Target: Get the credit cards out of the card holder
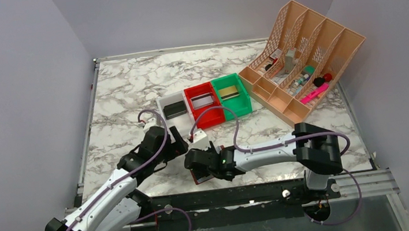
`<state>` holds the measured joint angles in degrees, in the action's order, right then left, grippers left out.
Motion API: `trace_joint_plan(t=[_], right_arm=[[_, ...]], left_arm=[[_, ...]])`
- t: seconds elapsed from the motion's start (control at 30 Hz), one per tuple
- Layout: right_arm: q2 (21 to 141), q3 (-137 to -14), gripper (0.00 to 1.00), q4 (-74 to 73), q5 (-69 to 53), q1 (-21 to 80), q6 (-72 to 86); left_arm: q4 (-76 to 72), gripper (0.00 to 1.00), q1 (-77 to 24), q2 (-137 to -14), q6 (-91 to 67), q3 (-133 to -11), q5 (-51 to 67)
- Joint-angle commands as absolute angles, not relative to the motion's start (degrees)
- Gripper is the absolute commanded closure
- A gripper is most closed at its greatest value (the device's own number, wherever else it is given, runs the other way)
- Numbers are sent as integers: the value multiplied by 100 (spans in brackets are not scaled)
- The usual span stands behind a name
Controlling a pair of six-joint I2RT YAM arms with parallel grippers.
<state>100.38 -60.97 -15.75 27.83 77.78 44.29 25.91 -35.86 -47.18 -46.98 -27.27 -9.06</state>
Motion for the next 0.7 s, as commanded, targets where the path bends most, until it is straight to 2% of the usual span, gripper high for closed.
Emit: trace_joint_plan(t=[0.0,0.1,0.37,0.6,0.67], right_arm=[[10398,-6297,36,-1868,2862,7762,4470],[10623,-6303,38,-1965,2863,7762,4610],[10653,-6056,77,-1850,2738,7758,4781],[10490,-5883,98,-1558,2690,7707,4739],[10462,-5900,99,-1474,2656,7687,4677]], left_arm=[[2518,1,-3604,-4503,-4722,-2685,-1106],[2521,1,-3604,-4526,-4696,-2689,-1125],[2508,1,-3607,-4678,-4652,-2691,-1086],[2367,1,-3604,-4833,-4514,-2619,-828],[2316,1,-3606,-4904,-4484,-2609,-745]])
